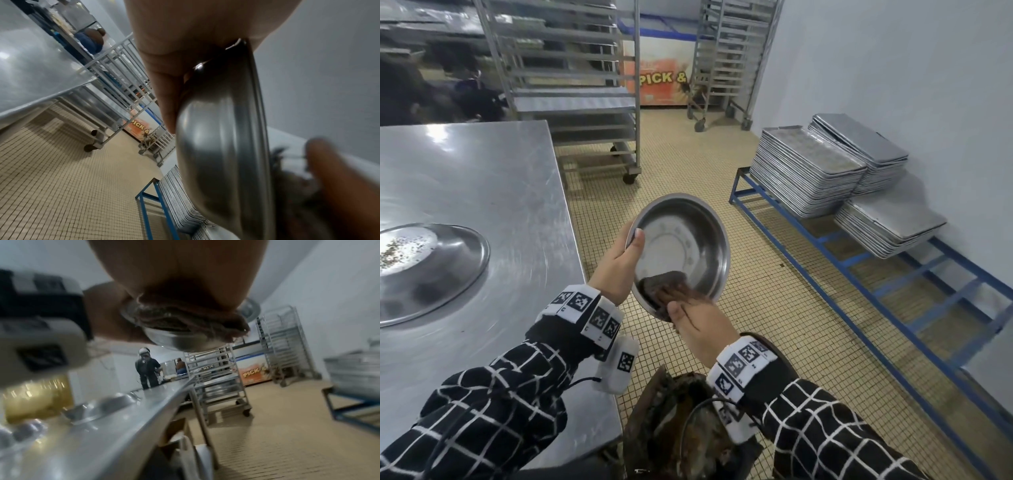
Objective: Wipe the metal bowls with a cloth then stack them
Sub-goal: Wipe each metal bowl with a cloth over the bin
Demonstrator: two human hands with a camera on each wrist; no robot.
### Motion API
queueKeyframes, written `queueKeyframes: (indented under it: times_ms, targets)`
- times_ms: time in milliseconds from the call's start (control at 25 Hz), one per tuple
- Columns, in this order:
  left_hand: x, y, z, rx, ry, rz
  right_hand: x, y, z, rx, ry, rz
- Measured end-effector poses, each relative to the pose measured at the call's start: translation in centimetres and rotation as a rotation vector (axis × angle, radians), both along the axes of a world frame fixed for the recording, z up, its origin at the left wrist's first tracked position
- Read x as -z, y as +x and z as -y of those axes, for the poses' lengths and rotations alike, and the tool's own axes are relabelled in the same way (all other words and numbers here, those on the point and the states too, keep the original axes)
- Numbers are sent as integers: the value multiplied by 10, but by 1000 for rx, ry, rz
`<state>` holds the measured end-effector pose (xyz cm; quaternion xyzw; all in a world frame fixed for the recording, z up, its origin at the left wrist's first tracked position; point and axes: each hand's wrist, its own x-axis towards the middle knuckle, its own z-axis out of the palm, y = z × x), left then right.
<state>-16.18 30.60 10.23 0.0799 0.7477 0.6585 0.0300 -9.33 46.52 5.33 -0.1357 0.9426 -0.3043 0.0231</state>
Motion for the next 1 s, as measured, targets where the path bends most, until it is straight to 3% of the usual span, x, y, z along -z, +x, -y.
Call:
queueKeyframes:
  times_ms: [80, 160, 280, 400, 480, 640, 760, 880, 1000]
  targets:
    - [-1, -3, 1, 27, 21, -13, -1, 11, 15, -1, -93, -39]
    - [-3, -7, 2, 43, 28, -13, 6, 9, 7, -12, 93, -140]
    - [-6, -3, 2, 87, 31, -8, 10, -8, -24, 1, 497, -130]
    - [-1, 4, -4, 102, -17, 31, 9, -25, -48, 159, 614, -67]
    - [1, 6, -7, 92, -9, 76, 4, -34, -59, 226, 487, -67]
    - [3, 1, -5, 105, 6, 212, -14, -34, -66, 306, 33, -41]
    - [12, -5, 1, 223, 4, 341, -27, -35, -68, 406, -215, 11]
    - [19, -8, 6, 282, 70, 419, -32, -38, -71, 464, -196, 59]
    - [24, -8, 6, 171, 121, 322, -27, -40, -66, 591, -290, 59]
